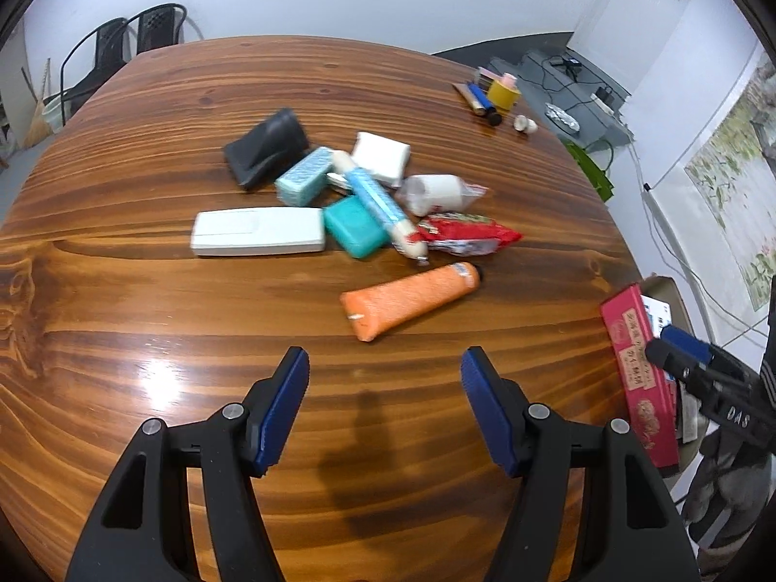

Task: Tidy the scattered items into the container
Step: 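Move both grippers back over the table toward the white remote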

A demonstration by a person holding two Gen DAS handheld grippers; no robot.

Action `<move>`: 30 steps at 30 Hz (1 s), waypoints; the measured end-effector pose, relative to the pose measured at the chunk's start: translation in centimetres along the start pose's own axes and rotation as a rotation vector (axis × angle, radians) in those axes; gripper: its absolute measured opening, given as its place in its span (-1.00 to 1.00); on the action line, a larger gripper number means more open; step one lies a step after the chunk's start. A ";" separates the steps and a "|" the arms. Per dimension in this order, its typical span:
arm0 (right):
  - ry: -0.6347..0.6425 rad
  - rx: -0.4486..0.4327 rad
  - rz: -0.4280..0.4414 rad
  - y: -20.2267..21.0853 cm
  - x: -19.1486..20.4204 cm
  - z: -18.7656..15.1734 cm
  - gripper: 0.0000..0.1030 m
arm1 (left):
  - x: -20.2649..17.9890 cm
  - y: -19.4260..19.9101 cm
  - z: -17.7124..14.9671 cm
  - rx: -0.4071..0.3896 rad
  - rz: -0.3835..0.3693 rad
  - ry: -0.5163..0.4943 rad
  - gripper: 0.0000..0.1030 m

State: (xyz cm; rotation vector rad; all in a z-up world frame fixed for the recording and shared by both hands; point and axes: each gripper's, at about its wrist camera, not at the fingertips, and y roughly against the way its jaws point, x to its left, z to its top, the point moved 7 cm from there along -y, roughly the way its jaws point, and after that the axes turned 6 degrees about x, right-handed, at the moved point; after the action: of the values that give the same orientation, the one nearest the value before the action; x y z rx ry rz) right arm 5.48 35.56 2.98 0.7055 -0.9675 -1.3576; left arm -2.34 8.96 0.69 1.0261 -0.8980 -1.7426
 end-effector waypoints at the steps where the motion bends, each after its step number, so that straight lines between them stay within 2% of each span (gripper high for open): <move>1: 0.003 0.007 0.004 -0.3 0.5 -0.1 0.47 | 0.6 -0.1 0.2 0.001 0.003 0.003 0.33; 7: 0.016 0.076 0.035 -2.4 3.5 -1.1 0.47 | 3.9 -1.0 1.9 0.011 0.020 -0.047 0.33; 14: -0.004 0.132 0.035 -4.3 5.0 -2.0 0.46 | 7.2 -2.2 5.7 0.015 0.038 -0.131 0.33; 20: -0.039 0.159 0.014 -5.1 5.4 -2.2 0.46 | 7.7 -4.2 8.4 0.033 0.001 -0.250 0.33; 30: -0.075 0.196 -0.021 -6.0 6.2 -2.9 0.46 | 7.4 -7.1 10.9 0.075 -0.081 -0.414 0.33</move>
State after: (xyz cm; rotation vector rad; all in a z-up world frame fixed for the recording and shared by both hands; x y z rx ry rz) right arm 4.89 28.39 -2.60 0.8187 -1.1672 -1.3268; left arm -16.45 5.98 -3.23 0.7666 -1.1998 -2.0446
